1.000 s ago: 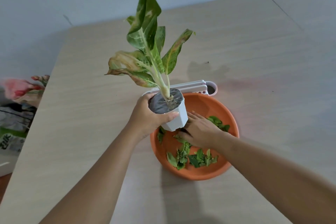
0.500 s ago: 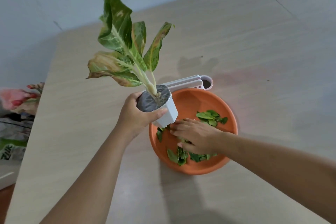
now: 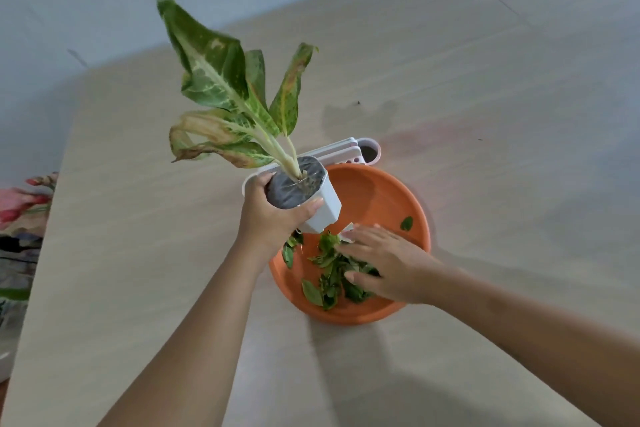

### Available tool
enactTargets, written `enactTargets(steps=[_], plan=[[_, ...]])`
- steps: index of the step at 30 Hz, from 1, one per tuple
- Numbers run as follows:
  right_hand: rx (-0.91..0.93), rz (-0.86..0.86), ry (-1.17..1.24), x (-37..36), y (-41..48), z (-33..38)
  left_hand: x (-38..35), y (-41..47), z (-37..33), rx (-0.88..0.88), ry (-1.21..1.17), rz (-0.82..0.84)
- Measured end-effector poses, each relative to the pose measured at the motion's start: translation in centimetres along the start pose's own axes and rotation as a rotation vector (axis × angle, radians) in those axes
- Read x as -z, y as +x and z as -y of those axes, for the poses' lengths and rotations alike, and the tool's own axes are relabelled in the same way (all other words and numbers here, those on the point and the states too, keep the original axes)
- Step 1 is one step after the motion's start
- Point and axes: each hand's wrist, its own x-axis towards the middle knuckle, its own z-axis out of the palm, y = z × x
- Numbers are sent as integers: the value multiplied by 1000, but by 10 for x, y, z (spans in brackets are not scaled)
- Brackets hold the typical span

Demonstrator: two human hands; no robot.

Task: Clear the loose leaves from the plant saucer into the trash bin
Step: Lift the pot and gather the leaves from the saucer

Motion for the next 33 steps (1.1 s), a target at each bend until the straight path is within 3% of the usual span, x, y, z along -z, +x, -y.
enactTargets(steps=[3, 7, 9, 12, 14, 17, 20, 23, 27, 33], plan=[[-241, -69, -54, 3, -4, -11, -18, -1, 0, -35, -2, 2], [-89, 119, 9, 3, -15, -4, -38, 1, 10, -23, -11, 14], [-72, 73, 36, 4, -19, -3, -45, 0, 14, -4, 17, 5], [-180, -85, -149, 9, -17, -12, -53, -4, 17, -16, 1, -7], [-201, -20, -212, 10, -19, -14, -60, -5, 18, -37, -2, -12], [-147, 104, -37, 5, -28, -4, -65, -7, 20, -58, -3, -11], [-104, -78, -37, -6, -40, 0, -64, -11, 29, -40, 78, -3], [-229, -271, -71, -27, -57, -2, -50, -16, 43, -104, 378, 5], [-335, -379, -66, -67, -83, 5, -41, -24, 61, -125, 770, 284], [-443, -442, -70, -77, -87, 7, -48, -50, 67, -208, 778, 385]])
